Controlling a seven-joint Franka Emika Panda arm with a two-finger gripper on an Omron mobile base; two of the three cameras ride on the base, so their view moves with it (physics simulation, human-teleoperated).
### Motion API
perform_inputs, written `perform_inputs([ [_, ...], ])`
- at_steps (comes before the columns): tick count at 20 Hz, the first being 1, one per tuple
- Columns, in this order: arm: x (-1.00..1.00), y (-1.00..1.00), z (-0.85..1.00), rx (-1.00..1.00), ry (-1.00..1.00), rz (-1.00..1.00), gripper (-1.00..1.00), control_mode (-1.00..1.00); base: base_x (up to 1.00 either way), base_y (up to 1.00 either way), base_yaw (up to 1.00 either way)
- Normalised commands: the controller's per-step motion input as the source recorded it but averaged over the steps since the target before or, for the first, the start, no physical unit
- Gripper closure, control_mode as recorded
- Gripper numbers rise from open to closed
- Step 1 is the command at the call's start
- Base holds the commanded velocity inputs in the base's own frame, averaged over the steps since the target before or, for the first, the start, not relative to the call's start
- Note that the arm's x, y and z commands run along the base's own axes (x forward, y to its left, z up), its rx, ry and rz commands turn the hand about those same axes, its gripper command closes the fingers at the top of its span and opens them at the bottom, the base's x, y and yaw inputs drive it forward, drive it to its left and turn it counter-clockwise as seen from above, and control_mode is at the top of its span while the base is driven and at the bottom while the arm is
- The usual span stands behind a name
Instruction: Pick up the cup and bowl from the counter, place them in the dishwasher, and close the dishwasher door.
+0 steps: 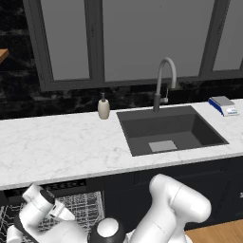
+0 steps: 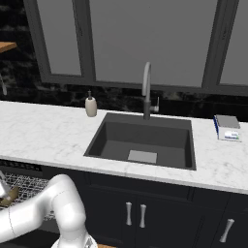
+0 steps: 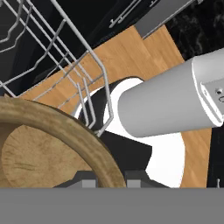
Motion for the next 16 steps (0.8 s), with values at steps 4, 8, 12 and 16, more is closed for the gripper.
perform_inputs([
  [4,0.24,0.0,-0.25,0.01,0.0,0.16,1.0,-1.0,0.0,0.0,0.0],
  [8,0.27,0.02,-0.23,0.05,-0.01,0.14,1.0,-1.0,0.0,0.0,0.0],
  [12,0.26,0.1,-0.23,0.03,-0.01,0.08,1.0,-1.0,0.0,0.0,0.0],
  [16,0.23,0.16,-0.33,0.01,-0.01,0.03,1.0,-1.0,0.0,0.0,0.0],
])
